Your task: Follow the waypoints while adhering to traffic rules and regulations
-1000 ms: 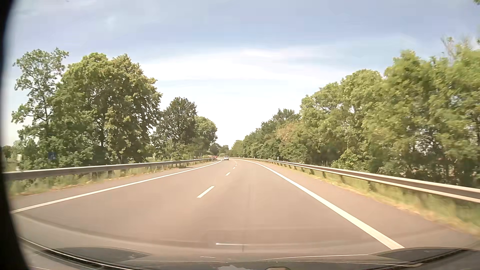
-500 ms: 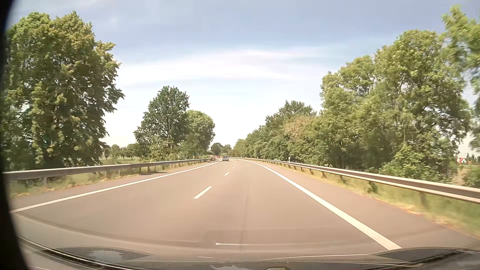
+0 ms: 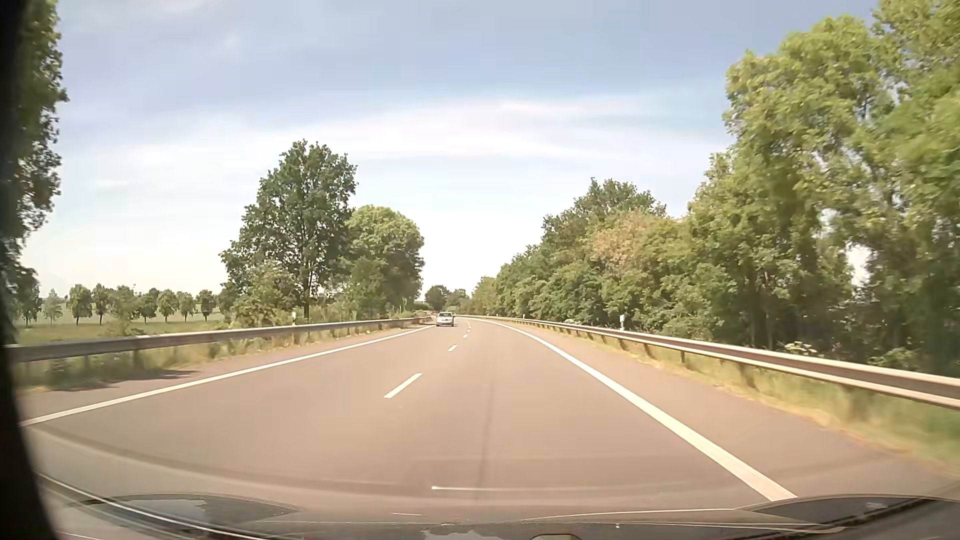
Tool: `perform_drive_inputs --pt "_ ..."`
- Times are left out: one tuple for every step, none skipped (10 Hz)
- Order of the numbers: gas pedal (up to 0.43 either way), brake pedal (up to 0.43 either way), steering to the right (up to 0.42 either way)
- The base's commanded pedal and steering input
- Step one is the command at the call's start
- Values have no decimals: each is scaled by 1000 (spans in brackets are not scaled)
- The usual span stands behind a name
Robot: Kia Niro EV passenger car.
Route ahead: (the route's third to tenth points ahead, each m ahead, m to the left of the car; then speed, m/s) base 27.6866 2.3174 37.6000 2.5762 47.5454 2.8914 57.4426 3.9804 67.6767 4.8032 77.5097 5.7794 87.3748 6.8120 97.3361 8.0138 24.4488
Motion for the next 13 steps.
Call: perform_drive_inputs --pt "228 0 -6" --pt "228 0 -6" --pt "228 0 -6" --pt "228 0 -6" --pt "228 0 -6" --pt "228 0 -6" --pt "228 0 -7" --pt "228 0 -6" --pt "228 0 -7" --pt "228 0 -6" --pt "228 0 -6" --pt "228 0 -7" --pt "228 0 -7"
